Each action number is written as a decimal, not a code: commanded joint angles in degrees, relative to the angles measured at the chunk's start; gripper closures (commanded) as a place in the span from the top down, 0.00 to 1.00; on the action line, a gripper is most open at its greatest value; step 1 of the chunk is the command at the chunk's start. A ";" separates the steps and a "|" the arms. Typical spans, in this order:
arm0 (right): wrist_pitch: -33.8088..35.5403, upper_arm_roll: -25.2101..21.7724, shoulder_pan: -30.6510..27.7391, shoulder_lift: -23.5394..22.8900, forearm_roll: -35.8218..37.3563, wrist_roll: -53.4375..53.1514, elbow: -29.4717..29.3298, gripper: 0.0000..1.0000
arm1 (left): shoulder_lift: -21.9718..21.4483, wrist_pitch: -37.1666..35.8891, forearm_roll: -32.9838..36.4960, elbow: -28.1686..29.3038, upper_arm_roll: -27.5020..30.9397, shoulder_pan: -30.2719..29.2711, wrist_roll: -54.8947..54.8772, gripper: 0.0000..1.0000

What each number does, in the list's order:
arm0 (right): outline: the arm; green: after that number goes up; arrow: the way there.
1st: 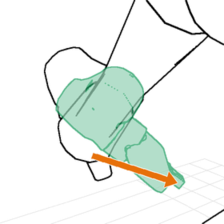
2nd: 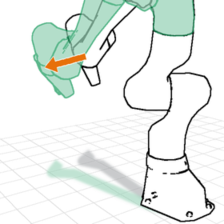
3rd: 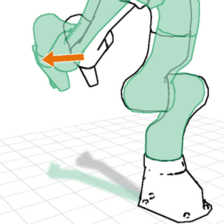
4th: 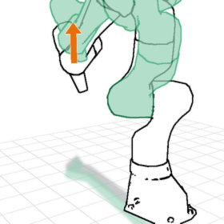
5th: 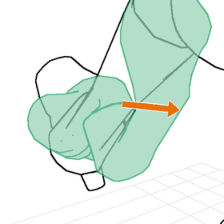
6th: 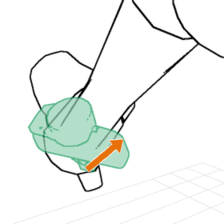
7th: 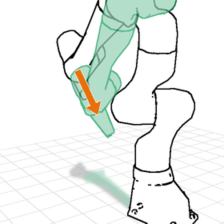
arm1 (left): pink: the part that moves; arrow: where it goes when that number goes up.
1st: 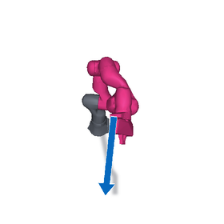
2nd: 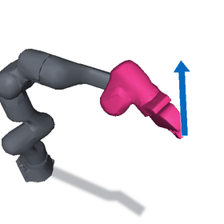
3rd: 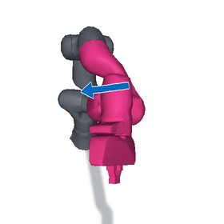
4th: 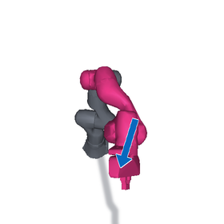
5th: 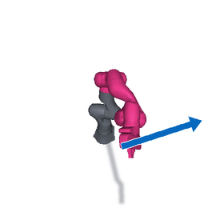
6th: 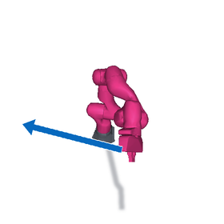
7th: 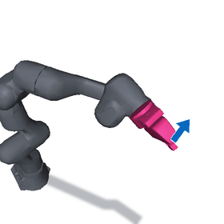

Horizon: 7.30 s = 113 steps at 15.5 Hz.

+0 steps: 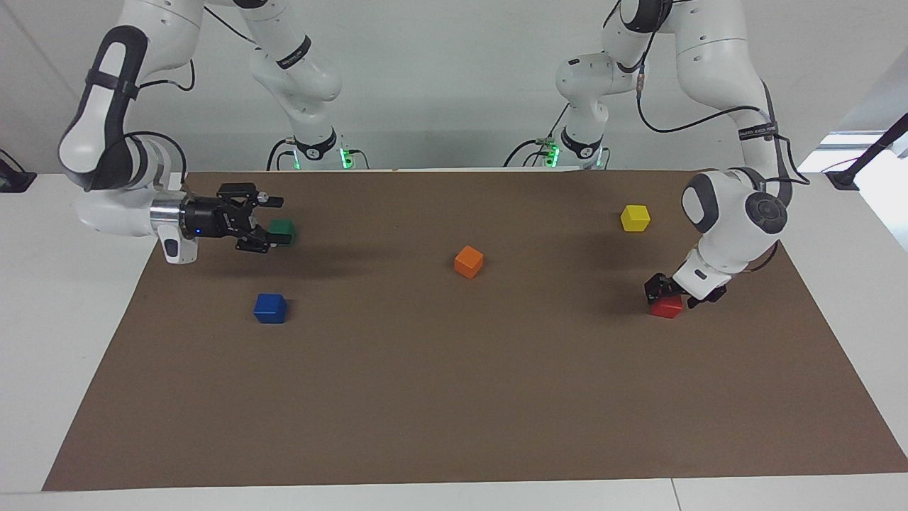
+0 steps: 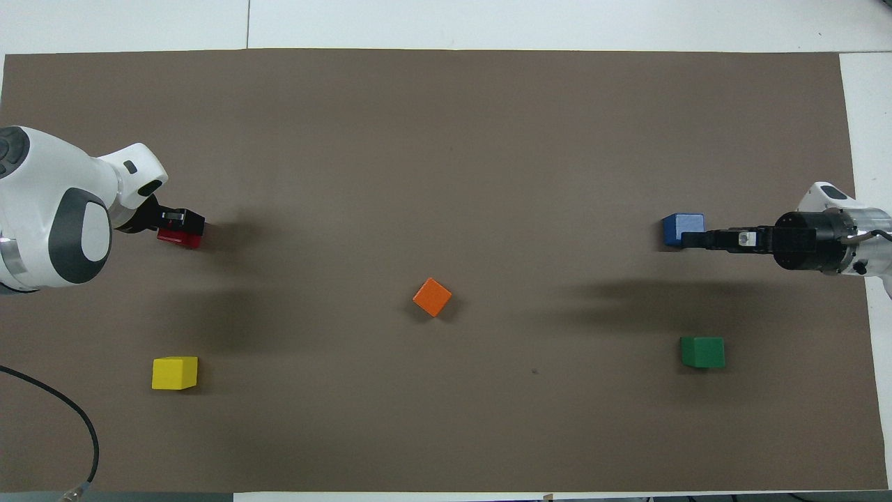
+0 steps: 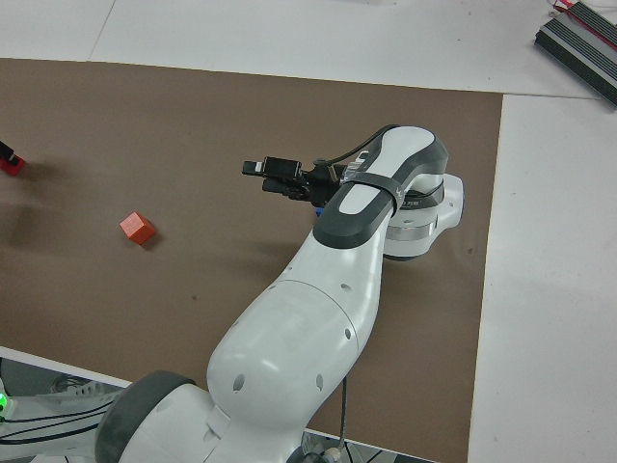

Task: Transfer red block to right arm and stack on blue block
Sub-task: 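Lift the red block with the left gripper while the right gripper approaches, then close the right gripper on the red block held by the left gripper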

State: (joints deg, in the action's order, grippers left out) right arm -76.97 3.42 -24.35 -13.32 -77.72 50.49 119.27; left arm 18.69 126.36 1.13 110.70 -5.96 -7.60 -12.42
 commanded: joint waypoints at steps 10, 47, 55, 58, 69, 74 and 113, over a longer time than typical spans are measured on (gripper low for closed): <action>8.41 0.62 9.05 -5.13 -18.52 1.72 4.66 1.00 | -1.20 -24.72 -8.69 -16.99 -0.72 0.13 18.98 0.00; 5.34 0.71 24.79 -4.08 -27.22 -4.70 11.77 1.00 | -23.95 10.55 -66.43 8.72 -14.08 23.77 104.54 0.00; 5.08 0.62 24.70 -3.99 -27.14 -4.61 12.12 1.00 | -24.22 12.76 -71.62 11.73 -13.99 26.05 98.12 0.00; 4.81 0.71 25.05 -3.99 -27.14 -4.35 12.12 1.00 | -24.05 15.39 -73.19 11.81 -13.99 27.64 98.12 0.00; 2.97 0.89 26.63 -3.99 -28.45 -3.56 12.12 1.00 | -23.88 18.04 -74.69 12.52 -13.99 28.96 98.20 0.00; 0.60 0.89 29.62 -3.99 -31.61 -2.68 12.12 1.00 | -23.52 20.68 -75.57 12.69 -13.99 30.89 98.20 0.00; 7.10 0.97 28.92 -5.75 -33.99 1.81 11.95 1.00 | -23.61 20.50 -75.66 13.40 -13.99 30.89 98.20 0.00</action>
State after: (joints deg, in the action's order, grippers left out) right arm -68.78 3.93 4.15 -18.66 -110.26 51.02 131.96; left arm -3.59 145.97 -72.75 122.67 -20.74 22.13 86.86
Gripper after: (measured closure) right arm 0.000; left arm 0.454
